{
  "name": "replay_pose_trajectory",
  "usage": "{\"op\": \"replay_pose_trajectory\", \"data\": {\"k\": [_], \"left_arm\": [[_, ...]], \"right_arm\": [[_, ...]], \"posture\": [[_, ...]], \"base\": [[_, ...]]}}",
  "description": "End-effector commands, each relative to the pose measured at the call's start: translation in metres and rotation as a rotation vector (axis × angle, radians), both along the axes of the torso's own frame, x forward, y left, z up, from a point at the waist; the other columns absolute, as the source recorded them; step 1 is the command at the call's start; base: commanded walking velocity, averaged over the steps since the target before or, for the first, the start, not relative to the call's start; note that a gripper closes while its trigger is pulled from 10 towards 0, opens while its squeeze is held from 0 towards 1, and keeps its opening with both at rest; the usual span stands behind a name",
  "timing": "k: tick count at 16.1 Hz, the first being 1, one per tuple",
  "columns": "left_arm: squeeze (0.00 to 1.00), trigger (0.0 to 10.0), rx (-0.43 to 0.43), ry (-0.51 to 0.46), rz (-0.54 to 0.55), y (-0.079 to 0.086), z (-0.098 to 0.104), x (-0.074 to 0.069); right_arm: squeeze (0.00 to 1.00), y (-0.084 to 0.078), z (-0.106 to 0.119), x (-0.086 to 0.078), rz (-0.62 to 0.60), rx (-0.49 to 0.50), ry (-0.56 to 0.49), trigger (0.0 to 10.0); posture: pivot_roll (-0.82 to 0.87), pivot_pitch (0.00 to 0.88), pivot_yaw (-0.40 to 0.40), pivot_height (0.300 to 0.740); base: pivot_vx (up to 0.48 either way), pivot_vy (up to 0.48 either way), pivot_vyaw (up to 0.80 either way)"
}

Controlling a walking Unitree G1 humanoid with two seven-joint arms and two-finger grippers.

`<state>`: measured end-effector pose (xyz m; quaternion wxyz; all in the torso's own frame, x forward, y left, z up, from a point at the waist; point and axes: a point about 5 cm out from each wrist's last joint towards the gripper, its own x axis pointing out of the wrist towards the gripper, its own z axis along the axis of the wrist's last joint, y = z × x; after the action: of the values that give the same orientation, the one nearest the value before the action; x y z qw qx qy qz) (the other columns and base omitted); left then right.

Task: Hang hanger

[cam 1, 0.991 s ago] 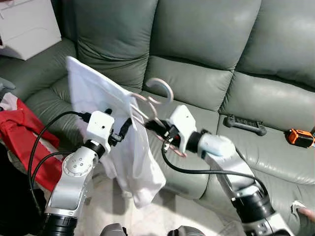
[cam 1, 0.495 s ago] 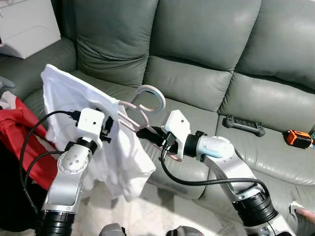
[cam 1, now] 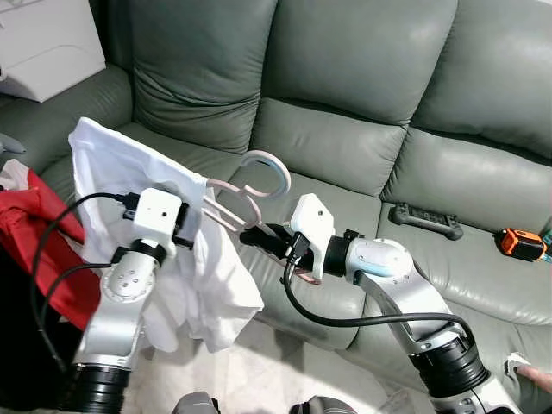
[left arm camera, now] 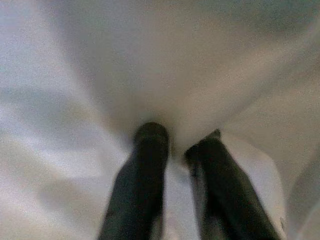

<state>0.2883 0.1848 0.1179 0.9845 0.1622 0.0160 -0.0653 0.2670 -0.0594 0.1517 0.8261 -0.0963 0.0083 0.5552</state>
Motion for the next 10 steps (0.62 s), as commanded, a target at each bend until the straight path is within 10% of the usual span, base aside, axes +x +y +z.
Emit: {"op": "replay_pose_trajectory", "data": {"k": [1, 10], "left_arm": [[0.00, 0.0, 0.034, -0.034, 0.047, 0.009, 0.006, 0.004], [0.00, 0.0, 0.131, -0.080, 0.229, 0.039, 0.009, 0.010]], "right_arm": [[0.00, 0.003, 0.018, -0.002, 0.026, 0.057, -0.069, 10.0], [0.00, -0.005, 0.009, -0.002, 0.010, 0.017, -0.068, 10.0]], "posture": [[-0.04, 0.000, -0.052, 0.740], [-0.04, 0.000, -0.062, 0.740]], "base": [[0.000, 0.000, 0.00], [0.000, 0.000, 0.00]]}}
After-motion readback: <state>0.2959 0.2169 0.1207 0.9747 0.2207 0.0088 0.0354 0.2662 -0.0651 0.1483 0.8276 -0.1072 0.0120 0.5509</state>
